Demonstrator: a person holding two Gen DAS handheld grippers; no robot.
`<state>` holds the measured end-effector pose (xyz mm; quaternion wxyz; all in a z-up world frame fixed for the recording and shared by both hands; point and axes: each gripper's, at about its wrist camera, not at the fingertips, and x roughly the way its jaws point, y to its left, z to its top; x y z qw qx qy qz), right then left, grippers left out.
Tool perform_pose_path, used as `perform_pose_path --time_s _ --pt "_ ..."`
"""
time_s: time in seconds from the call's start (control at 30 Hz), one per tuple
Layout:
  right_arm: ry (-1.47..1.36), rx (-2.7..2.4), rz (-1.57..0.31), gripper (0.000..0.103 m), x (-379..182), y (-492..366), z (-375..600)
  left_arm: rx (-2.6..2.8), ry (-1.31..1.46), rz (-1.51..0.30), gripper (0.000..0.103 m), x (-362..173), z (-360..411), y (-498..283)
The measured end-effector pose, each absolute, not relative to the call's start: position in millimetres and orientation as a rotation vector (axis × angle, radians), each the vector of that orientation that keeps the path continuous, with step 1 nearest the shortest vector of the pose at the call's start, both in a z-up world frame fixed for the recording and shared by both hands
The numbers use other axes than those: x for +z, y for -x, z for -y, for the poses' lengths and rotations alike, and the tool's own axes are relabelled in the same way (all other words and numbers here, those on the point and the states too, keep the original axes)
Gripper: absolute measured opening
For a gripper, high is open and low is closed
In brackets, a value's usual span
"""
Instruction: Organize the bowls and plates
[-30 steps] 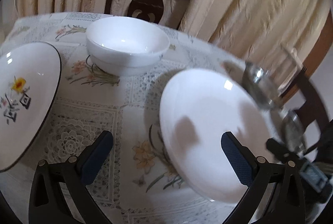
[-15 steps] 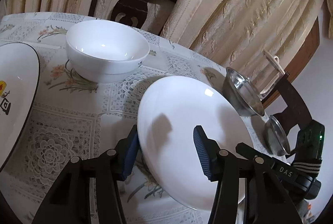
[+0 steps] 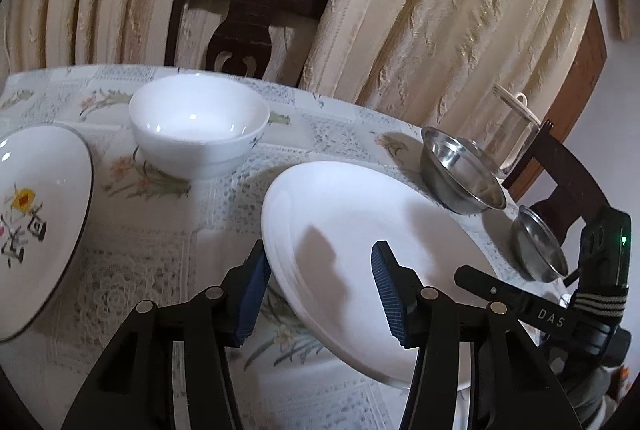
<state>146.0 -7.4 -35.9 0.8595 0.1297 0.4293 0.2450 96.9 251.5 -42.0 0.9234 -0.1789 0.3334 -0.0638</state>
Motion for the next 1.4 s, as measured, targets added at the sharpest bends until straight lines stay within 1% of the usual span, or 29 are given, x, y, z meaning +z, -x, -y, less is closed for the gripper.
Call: perform_pose_path --time_s 0.27,0.7,0.97,1.17,1.4 --pt "-0.262 0.569 -0.897 0.028 -24 -112 8 -0.128 0.364 -0.685 0.052 -29 -256 -55" --pt "-0.299 0.648 -0.913 0.028 -21 -31 13 -0.106 0.339 -0.661 0.052 -11 -256 49" --pt "-0.302 0.672 -0.936 0.028 -32 -1 7 -0.086 0.357 -0.677 0.052 -21 -264 95" --pt "-0.292 0.662 -0.954 0.028 -42 7 6 -0.074 0.382 -0.734 0.052 -42 -267 105" --pt "-0.271 0.640 -0.937 0.028 -42 12 5 -0.072 0.399 -0.758 0.052 -54 -267 109"
